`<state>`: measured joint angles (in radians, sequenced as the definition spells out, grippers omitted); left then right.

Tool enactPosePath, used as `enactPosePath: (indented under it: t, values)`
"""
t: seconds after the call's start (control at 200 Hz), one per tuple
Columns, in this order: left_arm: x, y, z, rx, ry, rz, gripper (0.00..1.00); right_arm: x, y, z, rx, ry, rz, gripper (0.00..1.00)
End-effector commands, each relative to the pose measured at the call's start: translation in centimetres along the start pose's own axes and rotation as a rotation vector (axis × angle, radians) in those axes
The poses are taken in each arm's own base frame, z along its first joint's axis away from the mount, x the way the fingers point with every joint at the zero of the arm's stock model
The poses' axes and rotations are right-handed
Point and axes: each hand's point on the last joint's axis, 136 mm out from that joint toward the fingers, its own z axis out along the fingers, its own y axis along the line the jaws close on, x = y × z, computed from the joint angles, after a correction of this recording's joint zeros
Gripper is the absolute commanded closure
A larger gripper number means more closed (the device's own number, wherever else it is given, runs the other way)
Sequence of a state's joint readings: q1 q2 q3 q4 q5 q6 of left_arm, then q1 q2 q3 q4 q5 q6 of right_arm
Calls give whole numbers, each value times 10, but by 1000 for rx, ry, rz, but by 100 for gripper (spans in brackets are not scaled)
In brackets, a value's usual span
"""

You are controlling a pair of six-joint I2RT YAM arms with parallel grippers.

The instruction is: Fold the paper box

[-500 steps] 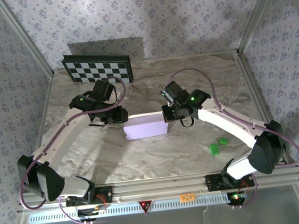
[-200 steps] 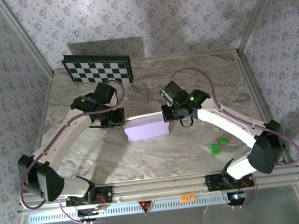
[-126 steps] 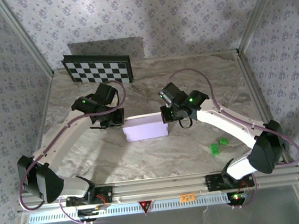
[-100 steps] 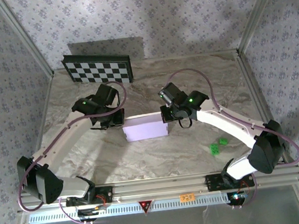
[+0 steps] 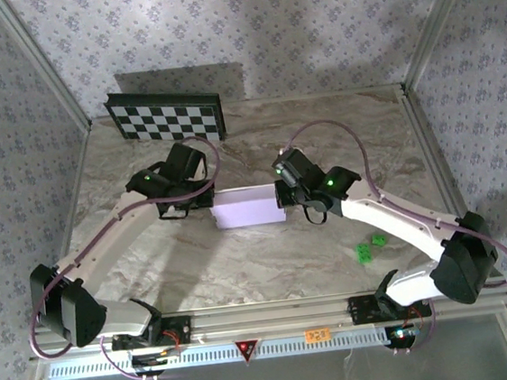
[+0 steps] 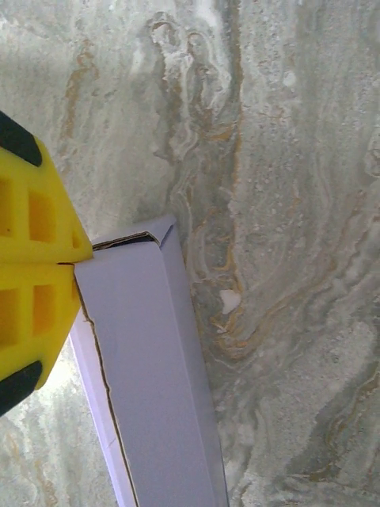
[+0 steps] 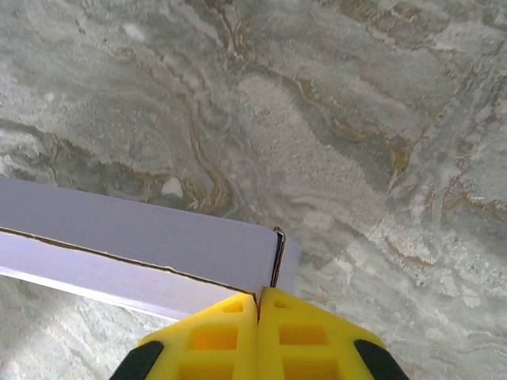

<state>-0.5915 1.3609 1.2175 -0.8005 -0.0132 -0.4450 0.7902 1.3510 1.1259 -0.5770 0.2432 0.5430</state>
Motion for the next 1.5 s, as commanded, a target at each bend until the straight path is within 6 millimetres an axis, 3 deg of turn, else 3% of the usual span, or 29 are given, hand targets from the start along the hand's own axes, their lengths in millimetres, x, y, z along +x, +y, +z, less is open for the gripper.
enactPosePath:
  t: [0.0,0.16,0.355,0.465,0.63,0.725,0.86,1.029,1.264,1.499]
  values:
    - [-29,-8,-2,7,-90,42,99,-16,-6,-3,22,-99,23,100]
    - [-26,-7,20,-1,-63,60,99,-12,-14,13,39,-115,33,100]
    - [-19,-6,26,9,-35,66,93,0,-23,25,72,-90,47,99]
    - [-29,-12,16,48,-85,47,88,7,-26,27,79,-80,53,99]
    - [-48,-20,-17,118,-162,11,79,10,-30,26,86,-80,54,99]
    - [-60,-19,-34,132,-200,-20,77,11,-31,25,88,-76,52,99]
    - [-65,-11,-42,115,-194,-40,74,12,-31,25,88,-73,50,99]
    - [-67,-7,-28,106,-132,-36,73,11,-30,26,88,-65,46,99]
    - [-54,-14,-3,151,-20,-48,75,12,-31,26,96,-62,45,99]
    - [-38,-18,9,186,49,-58,78,13,-31,26,96,-56,46,98]
